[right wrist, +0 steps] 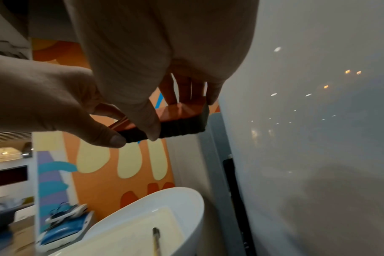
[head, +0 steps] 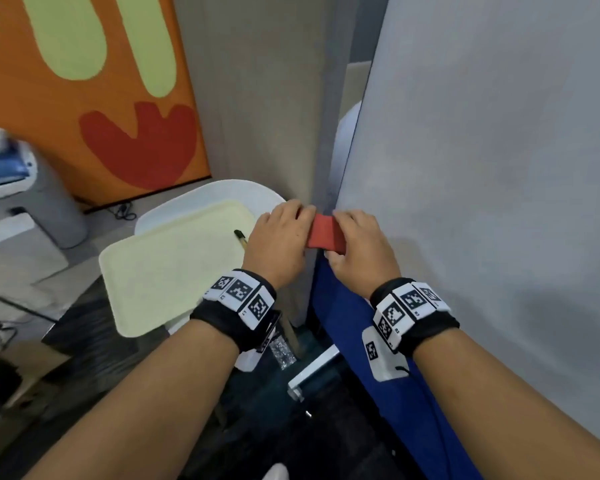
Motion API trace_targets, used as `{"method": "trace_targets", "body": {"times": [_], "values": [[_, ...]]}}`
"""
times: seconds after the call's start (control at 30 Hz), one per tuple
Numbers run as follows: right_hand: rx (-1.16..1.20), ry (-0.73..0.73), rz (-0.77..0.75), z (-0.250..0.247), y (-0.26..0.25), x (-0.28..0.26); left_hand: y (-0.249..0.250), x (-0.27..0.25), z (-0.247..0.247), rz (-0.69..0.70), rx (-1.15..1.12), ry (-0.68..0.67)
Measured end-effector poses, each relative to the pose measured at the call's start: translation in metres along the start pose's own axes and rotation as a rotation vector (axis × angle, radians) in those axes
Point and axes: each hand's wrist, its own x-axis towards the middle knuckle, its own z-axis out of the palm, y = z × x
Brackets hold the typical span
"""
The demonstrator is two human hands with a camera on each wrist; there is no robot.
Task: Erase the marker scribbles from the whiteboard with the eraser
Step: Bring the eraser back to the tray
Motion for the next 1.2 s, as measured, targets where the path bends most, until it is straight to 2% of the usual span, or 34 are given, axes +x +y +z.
{"method": "trace_targets", "body": {"times": [0.27,0.53,0.67,0.87,1.2], "values": [[0.037,-0.187,-0.087,0.076,-0.051,0.036,-0.08,-0.026,0.01,-0.233,-0.031,-0.086],[0.075,-0.364,-0.055,0.174,-0.098,0.08,-0.187,-0.02,0.043,-0.388,-0.075,-0.22],[0.077,-0.386,0.023,0.216,-0.113,0.093,-0.23,-0.005,0.065,-0.382,-0.068,-0.306],[0.088,-0.414,0.154,0.272,-0.111,0.11,-0.274,0.019,0.112,-0.371,-0.104,-0.394],[0.066,-0.489,0.298,0.318,-0.097,0.119,-0.299,0.033,0.164,-0.345,-0.264,-0.442]]}}
